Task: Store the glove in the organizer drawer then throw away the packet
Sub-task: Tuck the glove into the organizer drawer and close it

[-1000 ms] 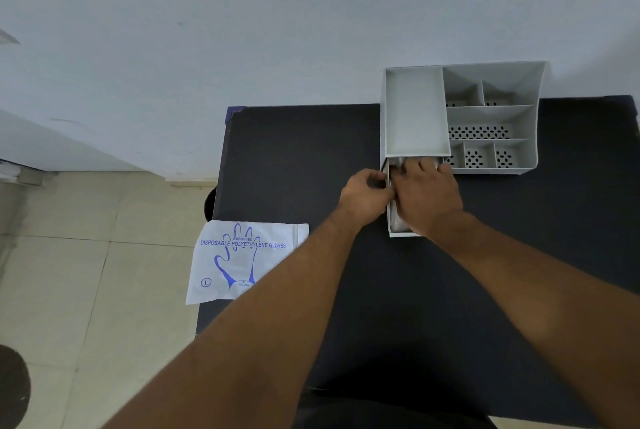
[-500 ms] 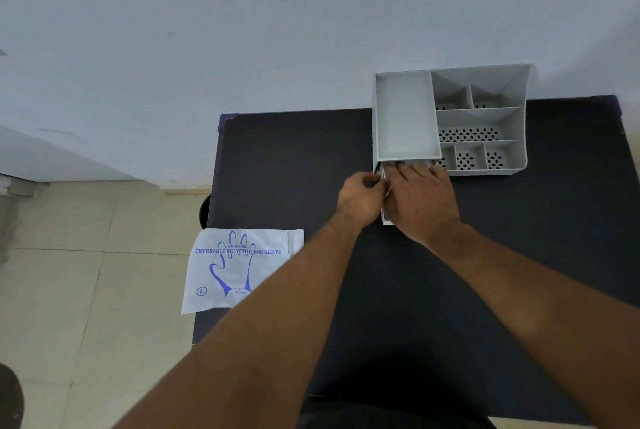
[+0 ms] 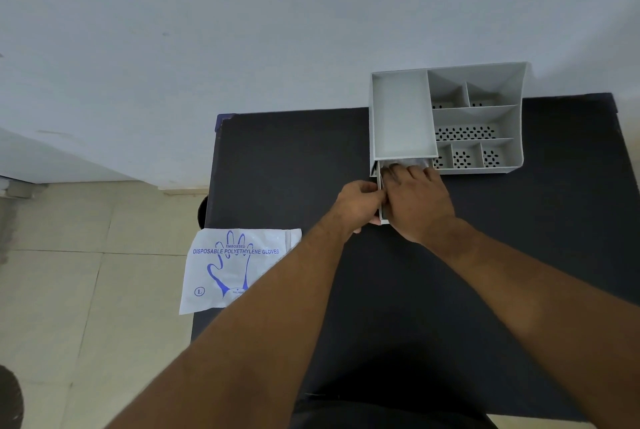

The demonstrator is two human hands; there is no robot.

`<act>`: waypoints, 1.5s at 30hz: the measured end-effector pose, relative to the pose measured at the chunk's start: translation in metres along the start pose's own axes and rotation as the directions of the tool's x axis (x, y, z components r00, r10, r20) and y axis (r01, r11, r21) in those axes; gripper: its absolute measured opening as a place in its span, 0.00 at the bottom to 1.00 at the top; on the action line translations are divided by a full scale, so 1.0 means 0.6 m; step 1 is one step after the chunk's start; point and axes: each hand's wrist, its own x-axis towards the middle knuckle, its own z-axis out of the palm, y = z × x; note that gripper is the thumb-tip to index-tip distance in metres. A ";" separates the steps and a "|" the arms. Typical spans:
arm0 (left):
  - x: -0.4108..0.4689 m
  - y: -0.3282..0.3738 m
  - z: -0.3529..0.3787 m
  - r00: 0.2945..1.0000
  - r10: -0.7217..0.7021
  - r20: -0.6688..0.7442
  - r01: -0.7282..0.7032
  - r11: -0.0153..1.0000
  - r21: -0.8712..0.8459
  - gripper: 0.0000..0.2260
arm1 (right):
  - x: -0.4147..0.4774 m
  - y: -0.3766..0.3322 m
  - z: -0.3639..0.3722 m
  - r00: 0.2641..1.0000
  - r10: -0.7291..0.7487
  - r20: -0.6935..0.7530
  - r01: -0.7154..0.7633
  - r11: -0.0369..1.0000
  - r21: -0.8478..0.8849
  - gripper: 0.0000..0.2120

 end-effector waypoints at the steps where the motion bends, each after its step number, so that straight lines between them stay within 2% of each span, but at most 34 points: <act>1: -0.004 0.001 0.000 1.000 0.020 -0.007 -0.020 1.000 -0.016 0.13 | -0.002 -0.001 0.002 1.000 -0.001 -0.008 0.001 1.000 0.011 0.28; 4: -0.004 -0.005 0.003 0.997 0.067 -0.026 -0.069 0.996 -0.062 0.07 | -0.008 0.001 0.006 0.998 0.019 -0.055 -0.016 0.998 0.066 0.29; 9: 0.008 -0.016 0.010 0.992 0.102 -0.075 -0.111 0.987 -0.114 0.15 | -0.018 0.003 0.004 0.993 0.094 -0.065 -0.090 0.994 0.056 0.28; 18: 0.004 -0.022 0.014 0.993 0.073 -0.096 -0.093 0.971 -0.220 0.16 | -0.014 0.002 0.008 0.990 0.105 0.099 -0.113 0.990 0.083 0.27; 23: 0.001 -0.027 0.003 0.999 -0.003 -0.037 -0.005 0.975 -0.221 0.06 | -0.028 0.002 0.004 0.997 0.069 -0.028 -0.065 0.989 0.130 0.31; 26: 0.002 -0.033 -0.004 0.997 -0.063 0.044 0.071 0.972 -0.226 0.13 | -0.031 0.000 0.008 1.000 0.031 0.000 -0.031 0.994 0.102 0.32; 30: 0.002 -0.036 -0.007 0.994 -0.057 0.090 0.078 0.965 -0.251 0.17 | -0.023 -0.004 0.007 0.997 0.052 0.056 -0.057 0.994 0.094 0.31; 40: 0.005 -0.038 0.004 1.000 0.021 -0.012 -0.024 0.947 -0.319 0.18 | 0.006 -0.001 -0.011 0.985 0.069 0.160 -0.079 0.995 0.056 0.35; 42: 0.004 -0.038 0.004 0.999 0.031 -0.026 -0.037 0.948 -0.316 0.18 | 0.003 -0.005 -0.010 0.990 0.070 0.121 -0.081 0.993 0.084 0.32; 45: 0.006 -0.040 0.005 0.998 0.031 -0.051 -0.046 0.944 -0.328 0.15 | -0.015 -0.007 0.000 0.993 0.088 -0.082 -0.075 0.987 0.142 0.23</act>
